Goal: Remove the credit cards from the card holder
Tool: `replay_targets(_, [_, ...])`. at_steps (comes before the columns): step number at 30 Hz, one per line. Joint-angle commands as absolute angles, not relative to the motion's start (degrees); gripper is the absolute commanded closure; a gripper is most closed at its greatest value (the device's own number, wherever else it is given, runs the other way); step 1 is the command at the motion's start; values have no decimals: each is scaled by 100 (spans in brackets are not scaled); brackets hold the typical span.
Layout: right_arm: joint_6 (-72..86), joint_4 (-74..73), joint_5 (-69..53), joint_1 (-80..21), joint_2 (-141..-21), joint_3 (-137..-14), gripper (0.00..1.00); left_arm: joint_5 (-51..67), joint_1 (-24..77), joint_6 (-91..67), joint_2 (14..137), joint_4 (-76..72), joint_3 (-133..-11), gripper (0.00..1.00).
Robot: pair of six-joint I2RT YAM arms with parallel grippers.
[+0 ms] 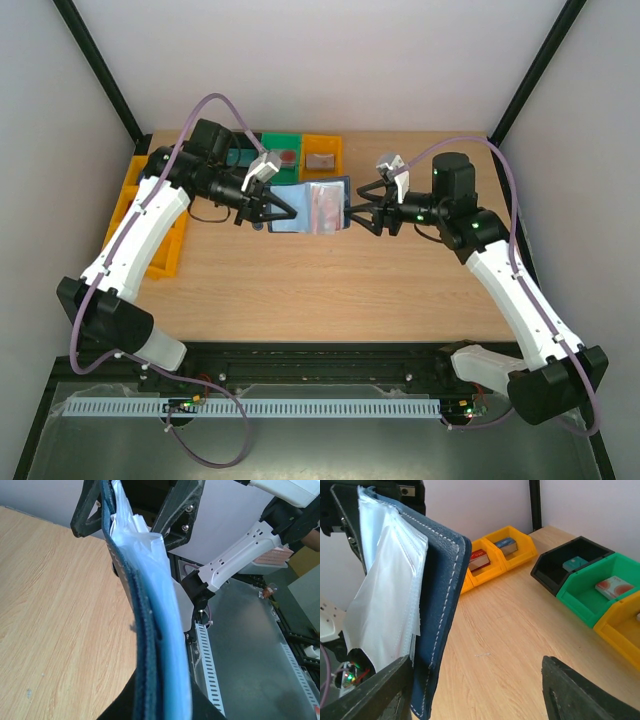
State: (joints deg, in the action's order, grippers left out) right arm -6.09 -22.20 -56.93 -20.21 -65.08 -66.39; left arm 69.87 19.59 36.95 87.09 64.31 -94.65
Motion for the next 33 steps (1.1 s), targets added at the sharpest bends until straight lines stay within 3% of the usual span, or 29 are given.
replay_targets(1, [-451,-1962,-5720,-2004,-6502,-6628,35,7231,1967,4033,8593,6644,-9664,98])
replay_targets(14, [488,-763,-5805,-2519,-6538,-6474,38,7068,2309,4052,8787,6677,-9747,98])
replay_targets(24, [794,-459,-5906,-2839,-6687,-6436,25,6858,2312,3155,8795,5908,-9531,98])
replay_targets(33, [1416,30,-5004,-3226,-7153,-6414,20,6932,2329,3110,8800,5875,-9481,98])
